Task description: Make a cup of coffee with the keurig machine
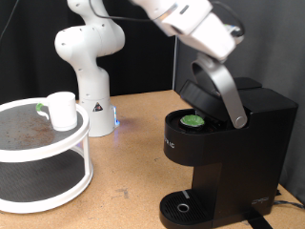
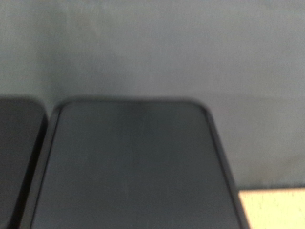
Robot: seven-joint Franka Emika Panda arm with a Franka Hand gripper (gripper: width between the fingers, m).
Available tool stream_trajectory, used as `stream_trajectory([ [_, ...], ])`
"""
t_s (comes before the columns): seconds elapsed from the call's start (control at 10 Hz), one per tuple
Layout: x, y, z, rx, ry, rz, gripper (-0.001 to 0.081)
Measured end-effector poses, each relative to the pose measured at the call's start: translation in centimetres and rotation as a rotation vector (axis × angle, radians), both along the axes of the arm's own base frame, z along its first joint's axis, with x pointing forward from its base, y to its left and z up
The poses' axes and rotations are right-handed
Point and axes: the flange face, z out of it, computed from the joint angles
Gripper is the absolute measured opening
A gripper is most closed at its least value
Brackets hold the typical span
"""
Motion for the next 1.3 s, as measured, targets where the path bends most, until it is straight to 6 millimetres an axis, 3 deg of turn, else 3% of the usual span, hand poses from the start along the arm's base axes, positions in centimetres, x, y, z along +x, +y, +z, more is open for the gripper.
stream_trajectory([
  [0.4,-0.7,-5.1,-2.9,-0.052,-0.012,0.011,0.0005],
  [0.9,-2.6,-10.5,-8.2,-0.129,-0.013,-0.003,0.0005],
  [1.3,-3.2,-12.8,-9.0,-0.049,-0.048,-0.035,0.0005],
])
